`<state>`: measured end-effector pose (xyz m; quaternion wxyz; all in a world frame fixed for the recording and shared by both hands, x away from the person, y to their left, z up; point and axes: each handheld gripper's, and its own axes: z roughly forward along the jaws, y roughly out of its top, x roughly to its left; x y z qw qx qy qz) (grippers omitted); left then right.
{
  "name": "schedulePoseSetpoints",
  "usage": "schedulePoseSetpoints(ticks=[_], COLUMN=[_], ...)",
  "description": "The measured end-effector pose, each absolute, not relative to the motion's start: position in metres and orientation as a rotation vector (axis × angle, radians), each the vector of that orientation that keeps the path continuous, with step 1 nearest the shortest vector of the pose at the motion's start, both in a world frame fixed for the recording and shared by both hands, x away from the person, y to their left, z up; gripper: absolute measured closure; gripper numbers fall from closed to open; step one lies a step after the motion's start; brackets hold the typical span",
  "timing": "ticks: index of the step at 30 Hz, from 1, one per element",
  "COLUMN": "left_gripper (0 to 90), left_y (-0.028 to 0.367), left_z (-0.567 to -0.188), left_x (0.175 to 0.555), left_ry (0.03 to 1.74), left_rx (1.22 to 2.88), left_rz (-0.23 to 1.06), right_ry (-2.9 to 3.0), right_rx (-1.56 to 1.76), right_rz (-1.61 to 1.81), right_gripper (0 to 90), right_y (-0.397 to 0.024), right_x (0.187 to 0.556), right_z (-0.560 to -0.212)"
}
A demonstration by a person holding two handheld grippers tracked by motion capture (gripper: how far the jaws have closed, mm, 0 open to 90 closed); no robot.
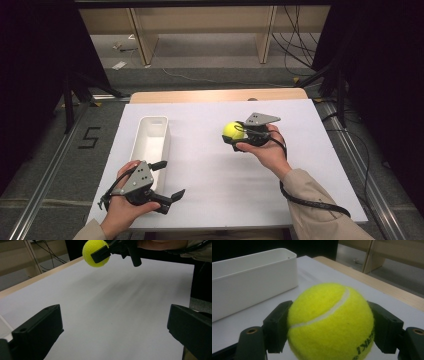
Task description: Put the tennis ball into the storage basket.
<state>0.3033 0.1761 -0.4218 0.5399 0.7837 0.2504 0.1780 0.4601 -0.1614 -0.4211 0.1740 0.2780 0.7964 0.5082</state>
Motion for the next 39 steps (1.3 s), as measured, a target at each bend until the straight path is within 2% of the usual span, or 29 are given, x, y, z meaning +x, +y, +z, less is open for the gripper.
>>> schedulePoseSetpoints(ticks=[39], left_gripper=[0.0], left_y=[0.176], left_z=[-0.422], left_x=[0.303], left_ry=[0.594], left_rx=[1.861], left_rz=[0.421], right_ry=[2.247], right_rx=[0.758], right_rz=[1.466], right_gripper=[27.0], right_y=[-0.150], right_x=[0.461], right_z=[-0.415])
